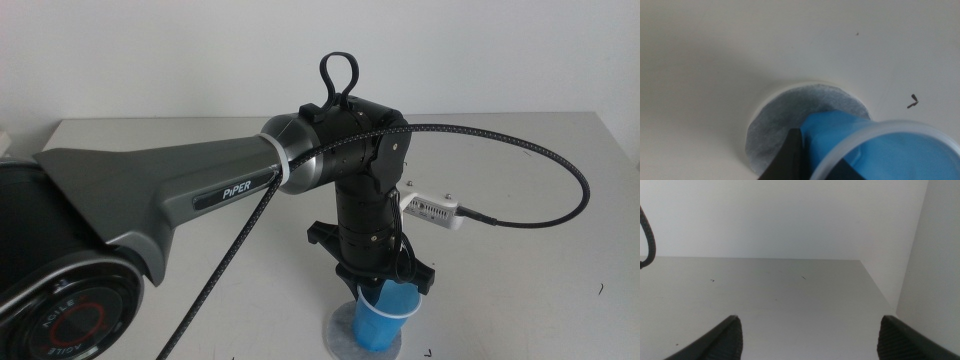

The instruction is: Place an empty cup on a cup mat.

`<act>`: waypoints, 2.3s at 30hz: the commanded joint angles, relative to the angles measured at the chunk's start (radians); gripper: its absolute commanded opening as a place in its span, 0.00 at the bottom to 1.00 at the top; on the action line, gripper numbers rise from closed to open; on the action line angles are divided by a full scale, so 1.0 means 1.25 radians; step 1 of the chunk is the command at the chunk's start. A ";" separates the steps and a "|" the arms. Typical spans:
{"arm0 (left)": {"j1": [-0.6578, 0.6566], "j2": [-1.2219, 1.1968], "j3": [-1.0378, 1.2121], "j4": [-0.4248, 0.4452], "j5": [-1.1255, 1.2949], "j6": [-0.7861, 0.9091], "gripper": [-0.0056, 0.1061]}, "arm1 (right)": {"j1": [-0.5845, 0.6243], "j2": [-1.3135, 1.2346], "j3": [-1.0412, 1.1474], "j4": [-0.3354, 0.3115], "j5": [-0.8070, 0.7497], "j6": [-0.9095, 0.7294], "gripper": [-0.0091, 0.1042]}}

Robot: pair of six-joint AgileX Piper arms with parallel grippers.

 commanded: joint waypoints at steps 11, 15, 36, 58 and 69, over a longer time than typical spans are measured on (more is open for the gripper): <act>-0.005 -0.064 0.008 -0.008 0.059 0.037 0.29 | 0.001 -0.021 -0.007 -0.011 -0.060 -0.004 0.91; -0.005 -0.080 0.008 0.021 0.063 0.041 0.57 | 0.001 -0.021 -0.007 -0.011 -0.060 -0.004 0.91; 0.003 -0.356 0.008 0.100 0.076 0.077 0.89 | 0.001 -0.021 -0.007 -0.011 -0.060 -0.004 0.91; 0.194 -0.721 0.012 0.281 0.057 0.141 0.89 | 0.001 -0.021 -0.007 -0.011 -0.060 -0.004 0.91; 0.481 -0.922 0.276 0.207 -0.209 0.244 0.89 | 0.001 -0.021 -0.007 -0.011 -0.060 -0.004 0.91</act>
